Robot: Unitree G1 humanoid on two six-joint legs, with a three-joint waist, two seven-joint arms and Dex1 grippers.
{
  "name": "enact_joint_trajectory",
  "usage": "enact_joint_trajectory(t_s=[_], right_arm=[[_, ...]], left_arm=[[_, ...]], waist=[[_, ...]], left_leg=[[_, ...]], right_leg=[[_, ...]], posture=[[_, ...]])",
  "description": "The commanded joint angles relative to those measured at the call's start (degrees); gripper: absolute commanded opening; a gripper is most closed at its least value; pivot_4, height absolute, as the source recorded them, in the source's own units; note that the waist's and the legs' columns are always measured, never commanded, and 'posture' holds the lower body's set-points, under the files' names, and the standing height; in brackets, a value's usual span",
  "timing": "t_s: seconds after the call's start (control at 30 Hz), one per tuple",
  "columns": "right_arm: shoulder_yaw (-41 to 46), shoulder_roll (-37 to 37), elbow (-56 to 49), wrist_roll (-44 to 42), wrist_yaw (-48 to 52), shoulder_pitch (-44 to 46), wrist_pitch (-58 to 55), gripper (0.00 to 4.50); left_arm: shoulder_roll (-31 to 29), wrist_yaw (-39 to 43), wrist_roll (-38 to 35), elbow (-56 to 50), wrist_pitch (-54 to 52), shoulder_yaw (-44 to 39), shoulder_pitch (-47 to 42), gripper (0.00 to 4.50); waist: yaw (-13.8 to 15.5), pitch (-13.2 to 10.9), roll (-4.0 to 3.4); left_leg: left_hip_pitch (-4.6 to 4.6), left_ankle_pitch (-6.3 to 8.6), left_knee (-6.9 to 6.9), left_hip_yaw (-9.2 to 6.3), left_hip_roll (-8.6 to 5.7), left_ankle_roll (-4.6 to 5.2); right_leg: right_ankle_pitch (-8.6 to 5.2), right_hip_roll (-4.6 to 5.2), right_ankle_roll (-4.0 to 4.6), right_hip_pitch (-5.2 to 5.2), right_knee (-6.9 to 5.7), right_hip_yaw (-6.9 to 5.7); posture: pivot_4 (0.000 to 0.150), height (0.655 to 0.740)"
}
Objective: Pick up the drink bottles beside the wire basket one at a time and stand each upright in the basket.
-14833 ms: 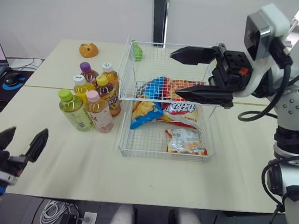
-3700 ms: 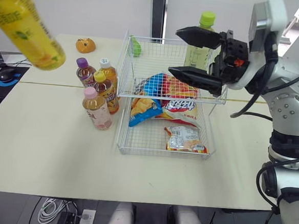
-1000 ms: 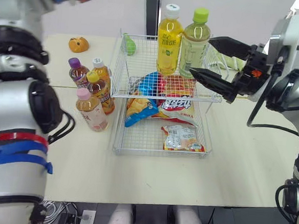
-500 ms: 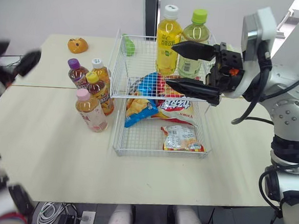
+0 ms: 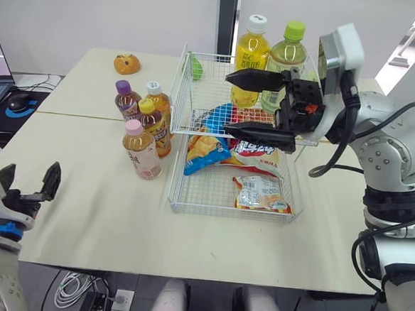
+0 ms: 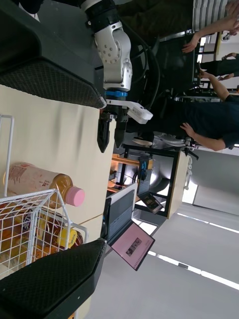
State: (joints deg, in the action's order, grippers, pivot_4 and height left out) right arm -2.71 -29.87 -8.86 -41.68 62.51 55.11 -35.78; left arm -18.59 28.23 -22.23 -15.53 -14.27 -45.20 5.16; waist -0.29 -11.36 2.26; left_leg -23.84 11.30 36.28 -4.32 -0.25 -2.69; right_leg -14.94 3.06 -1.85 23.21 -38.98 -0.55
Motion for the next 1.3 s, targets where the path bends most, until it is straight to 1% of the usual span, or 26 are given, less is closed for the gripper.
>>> enact_joint_trajectory(t_s=[0.03, 0.2, 0.27, 0.4, 0.57, 0.67, 0.83, 1.3], right_arm=[[0.7, -0.4, -1.3, -0.1, 0.5, 1.0, 0.2, 4.5], [1.9, -1.0, -2.4, -0.7, -0.2, 0.3, -0.3, 4.5], [3.2, -2.9, -5.2, -2.3, 0.8, -2.4, -0.8, 4.5], [2.5, -5.5, -9.7, -1.2, 4.9, -8.5, 2.3, 4.5], [3.4, -5.3, -9.4, -0.9, 3.9, -10.7, 3.1, 4.5], [4.4, -4.9, -9.3, -0.5, 1.5, -11.3, 3.2, 4.5], [5.3, -4.8, -10.6, -2.3, -2.1, -11.2, 1.0, 4.5], [4.9, -4.8, -10.4, -2.7, -2.7, -10.8, 1.1, 4.5]], left_arm=[[-1.2, -2.1, -1.1, -2.8, 0.2, 0.9, 1.4, 4.48], [-3.1, -3.1, -4.5, -2.7, -0.7, 1.6, 0.1, 4.48], [-4.6, -2.1, -5.7, -2.4, -1.5, 2.8, -0.2, 4.48], [-7.4, -0.5, -6.9, -0.1, -2.6, 5.4, -1.7, 4.48], [-9.0, 0.4, -7.9, 1.4, -3.7, 8.7, -3.5, 4.48], [-9.1, 0.3, -8.3, 0.4, -4.1, 9.7, -3.4, 4.48], [-9.1, 0.7, -9.7, -1.1, -4.1, 8.9, -1.9, 4.48], [-10.9, 0.5, -11.1, -1.1, -3.3, 7.7, -1.4, 4.48]], waist=[[-0.1, 0.0, 0.0], [-0.1, 0.0, 0.0], [0.1, 0.0, 0.0], [0.2, 0.0, 0.03], [-0.2, 0.0, 0.01], [-0.3, 0.0, 0.01], [-0.2, 0.0, 0.01], [-0.2, 0.0, 0.01]], left_leg=[[0.0, 0.0, 0.0, 0.0, -0.01, 0.0], [0.0, 0.0, 0.0, 0.0, -0.02, 0.0], [0.0, 0.0, 0.0, 0.0, -0.03, 0.0], [-0.02, 0.01, -0.01, -0.02, -0.06, 0.01], [0.05, 0.0, -0.04, 0.02, -0.04, 0.01], [0.06, 0.01, -0.12, 0.01, -0.03, 0.01], [0.05, 0.01, -0.15, -0.02, -0.01, 0.01], [0.05, 0.01, -0.15, -0.01, -0.02, 0.01]], right_leg=[[0.0, -0.01, 0.0, 0.0, 0.0, 0.0], [0.0, -0.03, 0.01, 0.01, 0.0, -0.01], [0.0, -0.03, 0.01, 0.01, 0.0, 0.0], [-0.01, 0.0, 0.0, -0.04, 0.05, -0.03], [-0.04, -0.15, 0.07, -0.02, 0.02, -0.01], [-0.05, -0.18, 0.09, -0.01, 0.03, -0.01], [-0.05, -0.12, 0.09, 0.01, 0.03, -0.02], [-0.06, -0.12, 0.09, 0.0, 0.05, -0.02]], posture=[[0.15, 0.74], [0.15, 0.74], [0.15, 0.74], [0.15, 0.74], [0.15, 0.74], [0.15, 0.74], [0.15, 0.74], [0.15, 0.74]])
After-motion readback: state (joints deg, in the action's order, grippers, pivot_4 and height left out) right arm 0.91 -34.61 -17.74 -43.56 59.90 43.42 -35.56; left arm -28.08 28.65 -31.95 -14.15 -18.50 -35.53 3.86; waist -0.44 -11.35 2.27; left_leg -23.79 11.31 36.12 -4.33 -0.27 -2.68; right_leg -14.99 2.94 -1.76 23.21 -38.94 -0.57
